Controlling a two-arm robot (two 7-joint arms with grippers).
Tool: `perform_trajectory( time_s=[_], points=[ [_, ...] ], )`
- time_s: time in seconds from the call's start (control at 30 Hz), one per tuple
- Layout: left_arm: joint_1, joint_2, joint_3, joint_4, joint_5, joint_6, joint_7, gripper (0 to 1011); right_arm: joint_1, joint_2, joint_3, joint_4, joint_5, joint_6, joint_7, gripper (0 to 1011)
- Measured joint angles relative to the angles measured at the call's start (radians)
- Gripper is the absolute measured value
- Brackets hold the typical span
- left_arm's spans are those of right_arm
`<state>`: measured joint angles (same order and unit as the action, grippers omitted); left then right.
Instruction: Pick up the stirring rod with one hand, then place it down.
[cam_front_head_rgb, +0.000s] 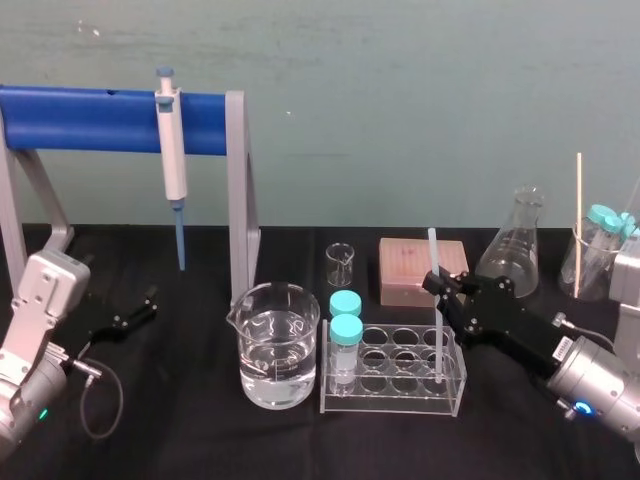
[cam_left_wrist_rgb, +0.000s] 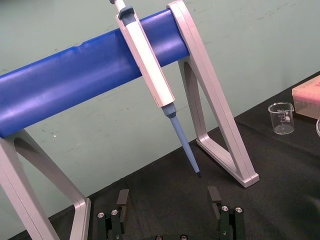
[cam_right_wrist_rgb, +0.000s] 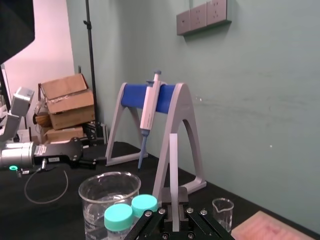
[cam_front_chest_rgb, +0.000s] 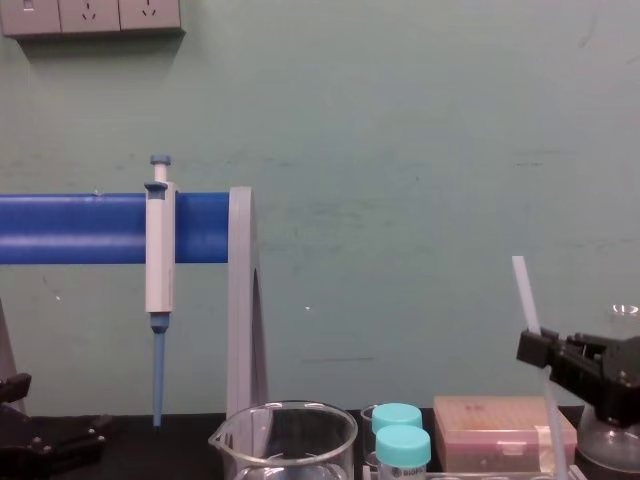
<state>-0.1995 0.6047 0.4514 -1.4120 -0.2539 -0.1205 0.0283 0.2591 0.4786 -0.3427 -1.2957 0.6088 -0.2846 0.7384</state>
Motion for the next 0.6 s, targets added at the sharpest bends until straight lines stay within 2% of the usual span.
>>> perform_trajectory(
  time_s=[0.3,0.6],
  points=[
    [0.0,0.0,0.0,0.0,0.0,0.0,0.0,1000,0.0,-0.01,-0.009,0.038,-0.021,0.009,-0.016,68],
    [0.0,0.0,0.0,0.0,0.0,0.0,0.0,1000,-0.009,-0.012,-0.013,0.04,-0.038,0.024,-0.035,68]
  ],
)
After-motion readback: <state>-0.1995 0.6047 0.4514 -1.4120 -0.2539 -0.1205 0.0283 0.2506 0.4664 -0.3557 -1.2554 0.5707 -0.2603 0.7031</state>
